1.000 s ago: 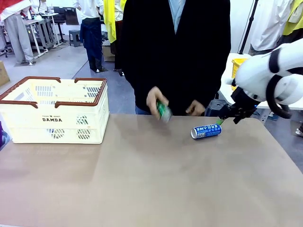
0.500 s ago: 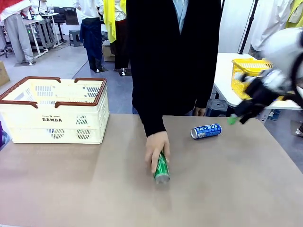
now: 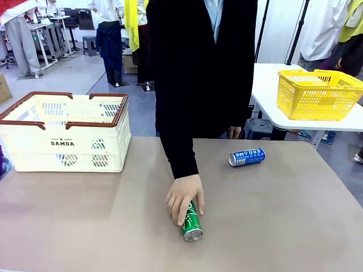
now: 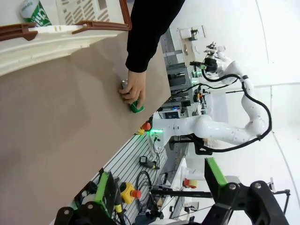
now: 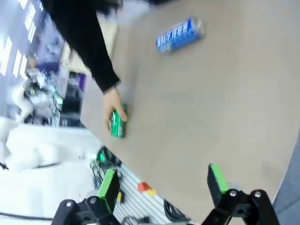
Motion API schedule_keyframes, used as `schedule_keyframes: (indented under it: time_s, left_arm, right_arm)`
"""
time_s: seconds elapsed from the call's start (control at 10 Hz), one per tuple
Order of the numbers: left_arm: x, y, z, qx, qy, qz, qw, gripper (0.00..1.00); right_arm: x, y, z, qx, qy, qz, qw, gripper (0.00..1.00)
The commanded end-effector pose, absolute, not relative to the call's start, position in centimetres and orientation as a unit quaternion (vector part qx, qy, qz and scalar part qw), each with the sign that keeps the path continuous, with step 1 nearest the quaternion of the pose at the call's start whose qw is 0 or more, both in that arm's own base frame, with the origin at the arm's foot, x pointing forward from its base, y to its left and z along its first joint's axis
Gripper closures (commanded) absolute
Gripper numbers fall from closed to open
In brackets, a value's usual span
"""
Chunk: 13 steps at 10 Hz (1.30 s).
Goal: Place the drinks into the Shopping basket.
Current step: Pick up one drink and place it into the Shopping basket.
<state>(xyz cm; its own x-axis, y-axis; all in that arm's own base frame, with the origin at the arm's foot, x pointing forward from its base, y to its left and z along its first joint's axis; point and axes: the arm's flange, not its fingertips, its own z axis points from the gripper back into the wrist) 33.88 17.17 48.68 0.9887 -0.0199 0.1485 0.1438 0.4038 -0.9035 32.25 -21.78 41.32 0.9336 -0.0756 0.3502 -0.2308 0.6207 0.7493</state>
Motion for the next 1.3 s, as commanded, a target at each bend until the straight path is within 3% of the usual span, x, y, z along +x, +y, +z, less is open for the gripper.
schedule_keyframes:
  time_s: [0.0,0.2,0.5,0.8,1.0,1.2]
  left_arm:
    - [33.5,17.1,48.8,-0.544,-0.053,-0.051,0.836,0.00]
    - [33.5,17.1,48.8,-0.544,-0.053,-0.051,0.836,0.00]
    - [33.5,17.1,48.8,-0.544,-0.053,-0.051,0.836,0.00]
    - [33.5,17.1,48.8,-0.544,-0.053,-0.051,0.836,0.00]
    - [33.5,17.1,48.8,-0.544,-0.053,-0.051,0.836,0.00]
    - [33.5,17.1,48.8,-0.544,-0.053,-0.051,0.836,0.00]
  right_arm:
    - [35.1,-20.0,40.0,0.433,-0.225,0.042,0.872,0.00]
    - [38.4,-14.5,41.4,0.363,-0.224,0.082,0.901,0.00]
    - [45.6,-4.0,42.2,0.219,-0.157,0.095,0.958,0.00]
    - [51.5,3.5,40.6,0.105,-0.112,0.091,0.984,0.00]
    - [52.8,5.8,39.5,0.075,-0.096,0.115,0.986,0.00]
    - [50.9,5.0,39.1,0.111,-0.128,0.106,0.980,0.00]
